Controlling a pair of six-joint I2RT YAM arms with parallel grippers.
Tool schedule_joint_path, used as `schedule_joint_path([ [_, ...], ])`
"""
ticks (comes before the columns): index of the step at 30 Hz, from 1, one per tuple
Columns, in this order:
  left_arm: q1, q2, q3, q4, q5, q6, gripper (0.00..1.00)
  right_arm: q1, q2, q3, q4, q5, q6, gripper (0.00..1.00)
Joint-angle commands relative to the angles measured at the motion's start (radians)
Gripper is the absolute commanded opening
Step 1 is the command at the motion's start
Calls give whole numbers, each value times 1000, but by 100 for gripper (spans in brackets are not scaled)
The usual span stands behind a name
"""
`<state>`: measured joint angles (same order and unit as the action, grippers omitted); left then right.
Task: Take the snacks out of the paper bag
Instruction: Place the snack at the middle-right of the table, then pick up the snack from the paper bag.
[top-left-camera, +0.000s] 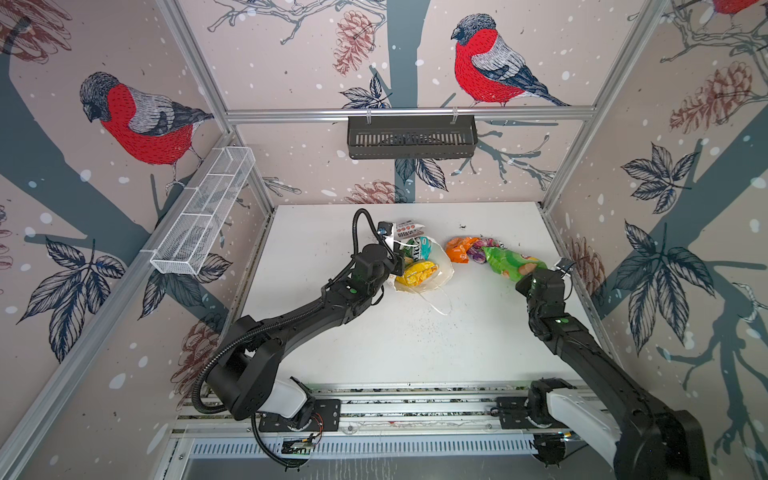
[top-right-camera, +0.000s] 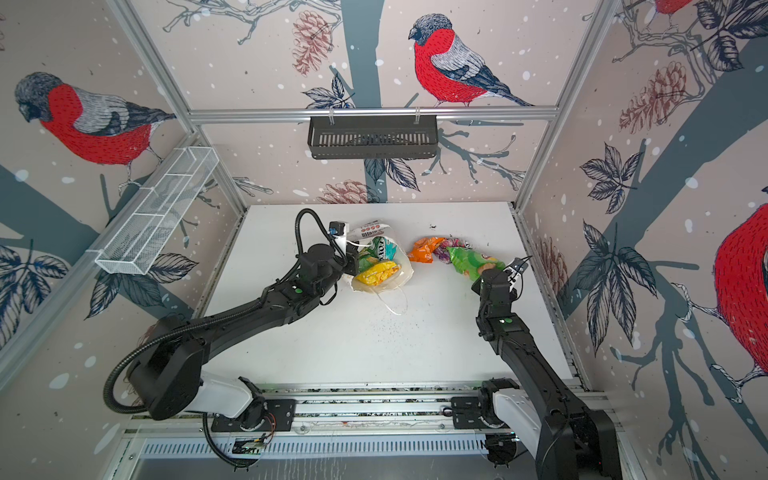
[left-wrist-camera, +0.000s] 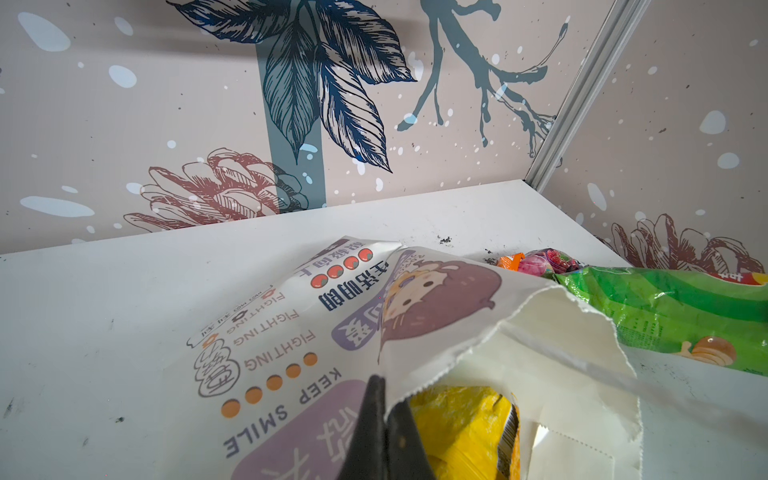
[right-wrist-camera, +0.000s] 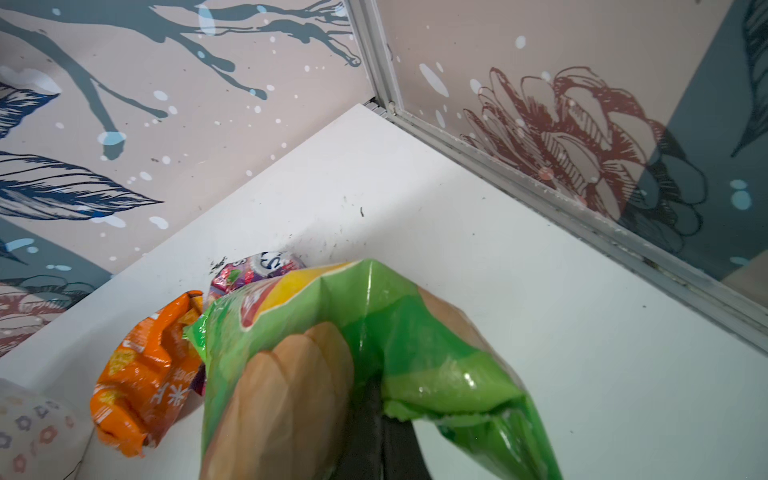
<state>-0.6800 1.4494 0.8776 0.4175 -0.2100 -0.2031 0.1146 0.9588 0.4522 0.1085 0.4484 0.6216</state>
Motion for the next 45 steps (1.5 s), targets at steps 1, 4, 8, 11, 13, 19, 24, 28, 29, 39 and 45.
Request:
schedule_joint_path([
  [1,-3,-1,-2,-15,-9,-5,0,-1,4,-7,-18,73,-27,0],
  [4,-3,1,1,-13,-5,-7,0,-1,13,-26,0,40,-20,0],
  [8,-3,3,0,-16,2,-10,0,0,23,-45,48,-66,-18,28],
  [11,-3,2,0,-14,3,-10,0,0,21,-48,74,-142,-16,37],
  [13,-3,0,0,-15,3,-11,0,2,16,-38,70,-171,-20,50],
  [19,-3,5,3,-17,8,-11,0,94,-25,29,-15,-89,-82,79],
  [24,-3,5,0,-15,10,-14,0,187,-88,68,-68,-60,-107,88],
  [28,-3,11,-2,-13,17,-19,0,225,-142,79,-37,-187,-106,88],
  [29,-3,12,-2,-12,19,-20,0,232,-146,86,-33,-225,-102,86],
  [39,-3,56,37,-13,42,-25,0,451,-34,190,25,-437,-115,81],
  [45,-3,28,19,-1,50,-23,0,536,113,238,96,-487,-161,80],
])
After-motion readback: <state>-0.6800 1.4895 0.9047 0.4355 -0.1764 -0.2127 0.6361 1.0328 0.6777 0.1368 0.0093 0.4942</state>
